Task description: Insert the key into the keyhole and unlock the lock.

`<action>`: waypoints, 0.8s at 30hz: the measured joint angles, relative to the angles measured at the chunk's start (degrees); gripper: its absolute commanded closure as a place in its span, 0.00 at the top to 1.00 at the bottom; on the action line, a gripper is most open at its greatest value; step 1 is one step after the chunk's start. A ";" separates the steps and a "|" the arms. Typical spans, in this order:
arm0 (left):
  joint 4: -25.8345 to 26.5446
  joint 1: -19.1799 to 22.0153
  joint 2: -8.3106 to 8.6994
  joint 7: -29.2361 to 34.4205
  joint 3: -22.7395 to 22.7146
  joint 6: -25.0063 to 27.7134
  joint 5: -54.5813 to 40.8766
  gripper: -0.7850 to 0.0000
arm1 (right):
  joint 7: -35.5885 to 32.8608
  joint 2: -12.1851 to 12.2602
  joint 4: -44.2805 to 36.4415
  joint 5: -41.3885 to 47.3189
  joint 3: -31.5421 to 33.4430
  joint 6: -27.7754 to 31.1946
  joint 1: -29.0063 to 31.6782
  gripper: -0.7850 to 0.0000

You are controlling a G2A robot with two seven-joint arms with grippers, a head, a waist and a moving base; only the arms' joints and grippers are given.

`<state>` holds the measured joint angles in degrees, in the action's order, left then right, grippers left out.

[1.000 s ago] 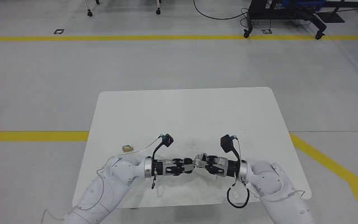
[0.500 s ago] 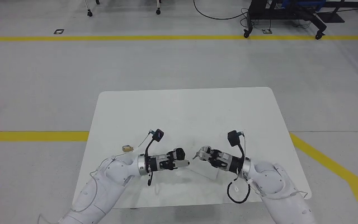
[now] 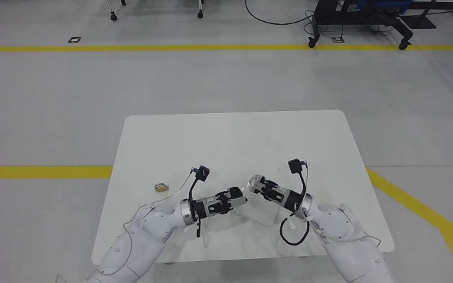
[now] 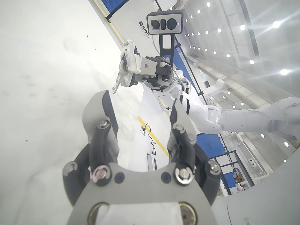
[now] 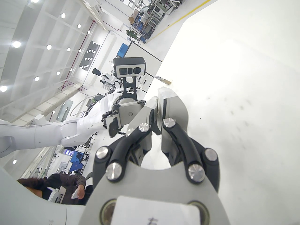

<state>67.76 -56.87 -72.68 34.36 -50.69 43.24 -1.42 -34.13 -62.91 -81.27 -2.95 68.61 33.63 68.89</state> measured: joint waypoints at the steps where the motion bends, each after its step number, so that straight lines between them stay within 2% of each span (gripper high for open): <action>1: -0.20 0.09 -0.04 -0.20 0.00 -0.19 0.03 0.42 | -0.06 0.00 0.06 0.01 0.00 0.06 -0.03 0.00; 7: -0.90 0.34 -0.27 -1.48 -0.17 -0.99 0.00 0.45 | -0.90 0.01 0.07 0.45 -0.11 0.13 -0.08 0.00; 11: -0.99 0.73 -0.59 -1.81 0.27 -1.52 -0.21 0.43 | -1.11 -0.02 -0.04 0.67 -0.30 0.09 -0.10 0.00; 12: -1.06 0.89 -0.72 -1.93 0.51 -1.70 -0.21 0.38 | -1.15 -0.03 -0.06 0.73 -0.37 0.07 -0.12 0.00; 14: -1.29 1.15 -0.91 -2.11 0.82 -1.86 -0.12 0.11 | -1.21 -0.04 -0.10 0.73 -0.43 0.06 -0.14 0.00; 15: -1.51 1.30 -1.02 -2.24 0.96 -1.92 -0.12 0.00 | -1.24 -0.04 -0.16 0.74 -0.42 0.11 -0.13 0.00; 24: -2.17 1.45 -1.21 -4.80 0.67 -3.83 4.43 0.00 | -2.66 0.18 -0.40 1.62 0.21 0.14 0.26 0.00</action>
<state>65.59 -55.42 -73.90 29.56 -50.02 39.41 3.01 -36.78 -62.72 -81.67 -1.33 68.83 33.77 69.15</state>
